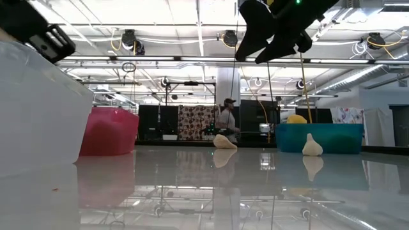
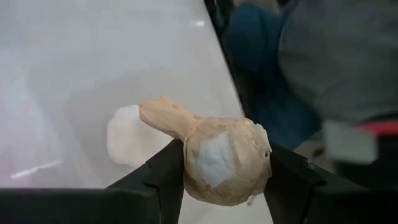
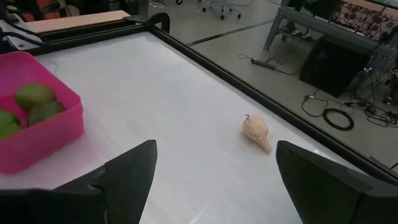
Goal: Sort produce into baskets
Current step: Put the garlic into the white bin
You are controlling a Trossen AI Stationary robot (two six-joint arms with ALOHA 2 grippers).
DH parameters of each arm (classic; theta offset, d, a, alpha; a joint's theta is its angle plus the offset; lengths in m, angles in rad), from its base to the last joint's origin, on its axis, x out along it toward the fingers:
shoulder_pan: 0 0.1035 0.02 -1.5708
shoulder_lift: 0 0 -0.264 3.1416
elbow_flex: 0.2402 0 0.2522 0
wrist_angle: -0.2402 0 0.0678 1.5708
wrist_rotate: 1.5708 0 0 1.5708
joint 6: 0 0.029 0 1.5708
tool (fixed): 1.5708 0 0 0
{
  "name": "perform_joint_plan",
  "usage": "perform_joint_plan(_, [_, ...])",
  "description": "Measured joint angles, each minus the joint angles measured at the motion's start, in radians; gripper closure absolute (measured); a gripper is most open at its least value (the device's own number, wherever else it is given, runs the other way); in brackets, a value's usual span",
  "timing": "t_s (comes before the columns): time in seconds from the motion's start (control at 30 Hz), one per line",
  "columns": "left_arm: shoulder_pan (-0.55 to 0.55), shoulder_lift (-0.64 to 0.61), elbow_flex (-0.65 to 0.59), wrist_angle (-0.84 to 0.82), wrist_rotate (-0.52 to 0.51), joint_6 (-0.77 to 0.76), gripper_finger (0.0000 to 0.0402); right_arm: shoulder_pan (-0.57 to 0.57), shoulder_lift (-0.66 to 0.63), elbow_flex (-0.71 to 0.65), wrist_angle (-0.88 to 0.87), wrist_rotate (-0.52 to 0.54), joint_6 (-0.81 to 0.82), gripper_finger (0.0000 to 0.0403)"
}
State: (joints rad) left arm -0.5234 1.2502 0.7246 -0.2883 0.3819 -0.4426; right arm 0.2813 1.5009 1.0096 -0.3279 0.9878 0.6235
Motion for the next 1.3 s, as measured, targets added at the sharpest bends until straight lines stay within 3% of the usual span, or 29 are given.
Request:
perform_joint_plan(0.13, [-0.039, 0.049, 0.0, -0.002, -0.035, 0.053, 0.0221, 0.002, 0.0, 0.0, 0.011, -0.008, 0.0, 0.008])
perform_joint_plan(0.27, [-0.042, 0.086, 0.0, 0.0, -0.045, -0.019, 0.0221, 0.002, 0.0, 0.0, 0.01, -0.052, -0.001, 0.008])
perform_joint_plan(0.7, [-0.022, 0.092, 0.001, -0.009, -0.048, -0.02, 0.0217, 0.002, 0.0, 0.0, 0.01, -0.052, -0.003, 0.008])
perform_joint_plan(1.07, [-0.01, 0.092, 0.001, -0.005, -0.065, -0.014, 0.0115, 0.002, 0.0, 0.0, 0.009, -0.052, -0.006, 0.008])
perform_joint_plan(1.3, [0.02, 0.092, 0.035, -0.028, -0.016, 0.012, 0.0106, 0.002, 0.0, 0.0, 0.009, -0.083, -0.019, 0.008])
